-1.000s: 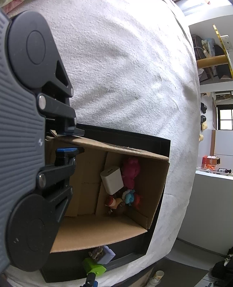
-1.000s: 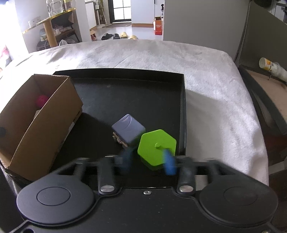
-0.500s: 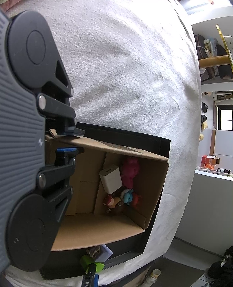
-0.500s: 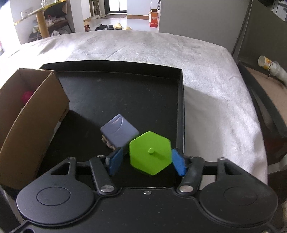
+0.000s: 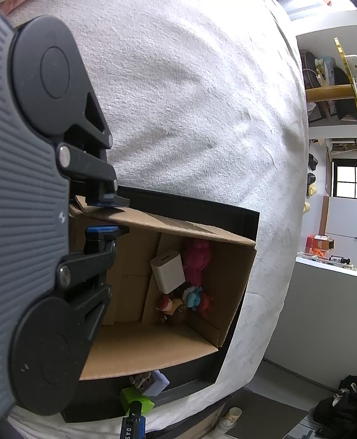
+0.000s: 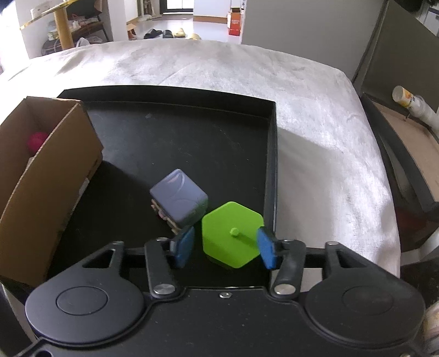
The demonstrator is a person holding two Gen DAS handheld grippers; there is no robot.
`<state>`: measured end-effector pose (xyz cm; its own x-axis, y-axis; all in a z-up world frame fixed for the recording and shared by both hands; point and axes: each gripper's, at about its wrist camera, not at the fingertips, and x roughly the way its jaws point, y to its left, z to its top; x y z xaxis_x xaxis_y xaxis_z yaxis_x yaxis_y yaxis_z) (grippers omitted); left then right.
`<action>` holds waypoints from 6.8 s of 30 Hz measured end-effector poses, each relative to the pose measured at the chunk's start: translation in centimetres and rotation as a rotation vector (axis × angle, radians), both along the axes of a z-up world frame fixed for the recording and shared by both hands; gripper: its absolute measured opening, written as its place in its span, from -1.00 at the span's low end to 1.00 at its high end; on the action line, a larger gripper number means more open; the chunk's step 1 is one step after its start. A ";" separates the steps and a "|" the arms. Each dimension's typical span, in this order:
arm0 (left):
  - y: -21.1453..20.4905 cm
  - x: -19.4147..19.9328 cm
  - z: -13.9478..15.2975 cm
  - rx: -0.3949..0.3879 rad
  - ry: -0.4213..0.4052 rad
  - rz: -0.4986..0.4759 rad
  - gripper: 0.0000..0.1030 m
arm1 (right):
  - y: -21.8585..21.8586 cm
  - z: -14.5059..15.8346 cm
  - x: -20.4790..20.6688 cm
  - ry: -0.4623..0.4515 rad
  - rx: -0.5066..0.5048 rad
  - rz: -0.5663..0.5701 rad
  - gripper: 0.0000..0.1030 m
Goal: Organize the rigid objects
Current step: 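Adjust the right gripper grip on the green hexagonal container, then lift the green container into the box and open the right gripper, then move the right gripper back to the tray toward the blue-grey cube figure, then close the right gripper on the blue-grey cube figure, then carry the blue-grey cube figure over the box and open the right gripper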
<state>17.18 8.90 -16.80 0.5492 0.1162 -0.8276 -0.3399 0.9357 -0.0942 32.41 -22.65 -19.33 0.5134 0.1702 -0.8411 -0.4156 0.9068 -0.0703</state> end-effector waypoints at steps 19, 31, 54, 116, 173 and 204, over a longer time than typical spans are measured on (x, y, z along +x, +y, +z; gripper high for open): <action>0.3 -0.2 0.1 -0.021 -0.016 0.001 -0.77 | 1.4 3.4 -1.4 -0.037 0.010 0.064 -0.44; 0.5 -0.4 -0.1 -0.035 -0.023 -0.004 -0.77 | 4.0 7.4 -3.9 -0.093 0.024 0.144 -0.43; 1.5 -1.0 -0.3 -0.103 -0.050 -0.048 -0.75 | 14.2 12.4 -7.4 -0.153 0.098 0.331 -0.43; -1.1 0.5 -0.3 0.061 0.049 -0.026 -0.74 | 0.3 1.3 -2.8 -0.123 0.206 0.003 0.35; -1.3 0.4 -0.1 0.053 0.050 -0.013 -0.74 | 2.1 2.6 -3.0 -0.143 0.136 0.074 -0.26; 0.7 -0.8 0.0 -0.068 -0.040 -0.013 -0.75 | 9.5 10.1 -6.8 -0.219 0.100 0.272 -0.26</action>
<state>16.39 9.62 -16.80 0.5835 0.0531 -0.8104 -0.3220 0.9312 -0.1708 25.63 -13.18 -9.27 0.6037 0.4017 -0.6886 -0.6279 0.7718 -0.1003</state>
